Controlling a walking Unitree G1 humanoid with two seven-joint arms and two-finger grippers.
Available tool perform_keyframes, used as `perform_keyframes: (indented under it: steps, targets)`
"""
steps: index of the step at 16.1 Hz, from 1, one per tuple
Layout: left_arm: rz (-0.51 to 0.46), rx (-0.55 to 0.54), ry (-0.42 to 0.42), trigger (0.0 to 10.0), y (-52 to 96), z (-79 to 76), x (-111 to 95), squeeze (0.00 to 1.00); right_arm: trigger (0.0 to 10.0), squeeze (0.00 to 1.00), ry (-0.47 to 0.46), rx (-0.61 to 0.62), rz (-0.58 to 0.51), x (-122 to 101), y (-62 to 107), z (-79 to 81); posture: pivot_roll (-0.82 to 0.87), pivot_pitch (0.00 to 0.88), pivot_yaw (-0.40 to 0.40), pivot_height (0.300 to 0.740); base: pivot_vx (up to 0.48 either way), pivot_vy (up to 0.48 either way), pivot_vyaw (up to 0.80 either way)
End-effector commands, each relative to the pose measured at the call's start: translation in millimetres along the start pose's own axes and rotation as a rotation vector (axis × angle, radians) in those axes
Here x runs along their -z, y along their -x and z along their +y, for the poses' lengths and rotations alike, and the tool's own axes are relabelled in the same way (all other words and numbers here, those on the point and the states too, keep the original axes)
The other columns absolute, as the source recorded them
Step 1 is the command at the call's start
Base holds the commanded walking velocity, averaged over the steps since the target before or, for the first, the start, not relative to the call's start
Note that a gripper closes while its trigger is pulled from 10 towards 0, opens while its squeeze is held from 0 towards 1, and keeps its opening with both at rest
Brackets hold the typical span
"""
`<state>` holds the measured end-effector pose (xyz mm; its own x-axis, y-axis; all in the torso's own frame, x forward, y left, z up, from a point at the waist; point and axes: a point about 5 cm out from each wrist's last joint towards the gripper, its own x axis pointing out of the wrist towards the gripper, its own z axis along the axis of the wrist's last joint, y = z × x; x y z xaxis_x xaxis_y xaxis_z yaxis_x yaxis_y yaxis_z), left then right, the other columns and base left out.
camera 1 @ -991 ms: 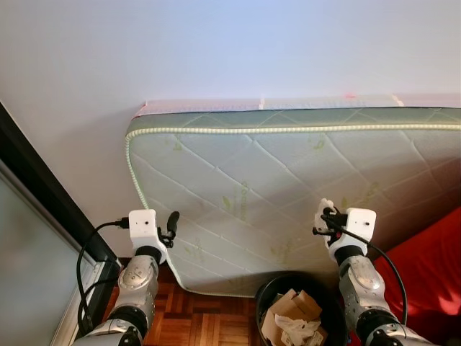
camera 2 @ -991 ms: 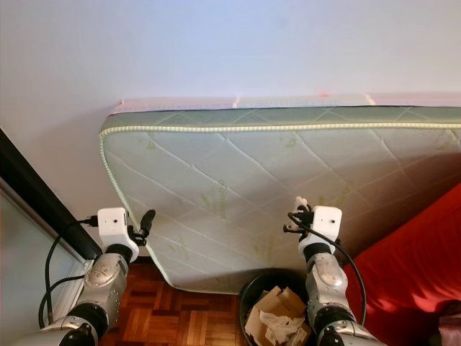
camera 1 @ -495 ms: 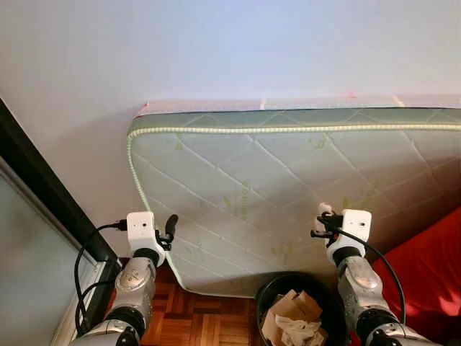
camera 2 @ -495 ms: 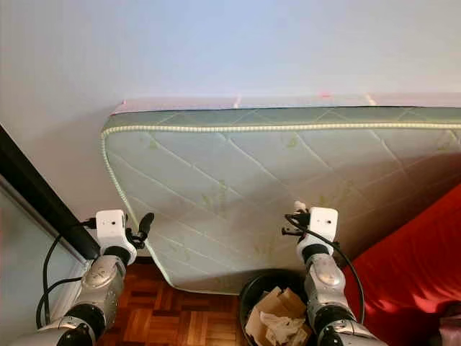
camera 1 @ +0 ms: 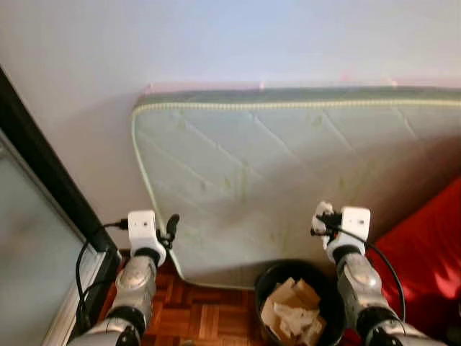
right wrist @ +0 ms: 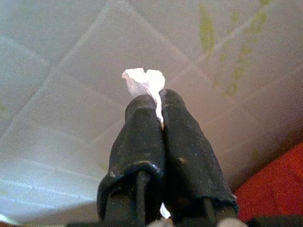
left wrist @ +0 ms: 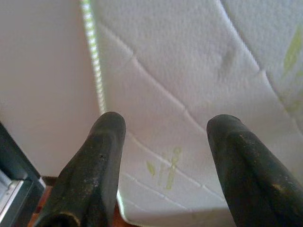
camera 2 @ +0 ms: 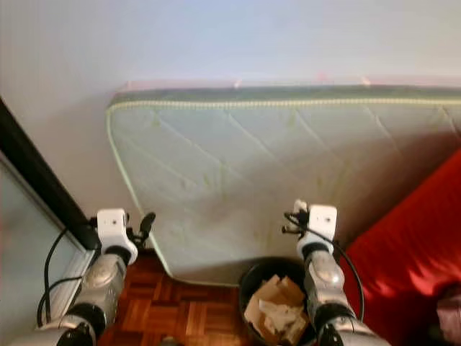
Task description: Clean up the room
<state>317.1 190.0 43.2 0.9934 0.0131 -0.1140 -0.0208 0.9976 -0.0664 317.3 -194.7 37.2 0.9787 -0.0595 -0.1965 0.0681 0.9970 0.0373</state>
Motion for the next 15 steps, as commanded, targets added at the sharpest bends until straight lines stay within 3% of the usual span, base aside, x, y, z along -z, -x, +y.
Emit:
perform_keyframes:
  steps: [1, 15]
  targets:
    - [0.018, -0.008, 0.008, 10.0, 0.2, 1.9, 2, 0.00, 10.0, 0.00, 0.002, -0.002, 0.018, 2, 0.3, -0.1, 0.06, 0.000, 0.022, 0.654, 0.000, 0.000, 0.00]
    - [0.022, 0.010, 0.018, 10.0, 2.2, 0.6, 5, 0.00, 10.0, 0.00, 0.022, -0.026, 0.102, 14, 3.1, 5.2, 0.06, 0.000, 0.024, 0.611, 0.000, 0.000, 0.00]
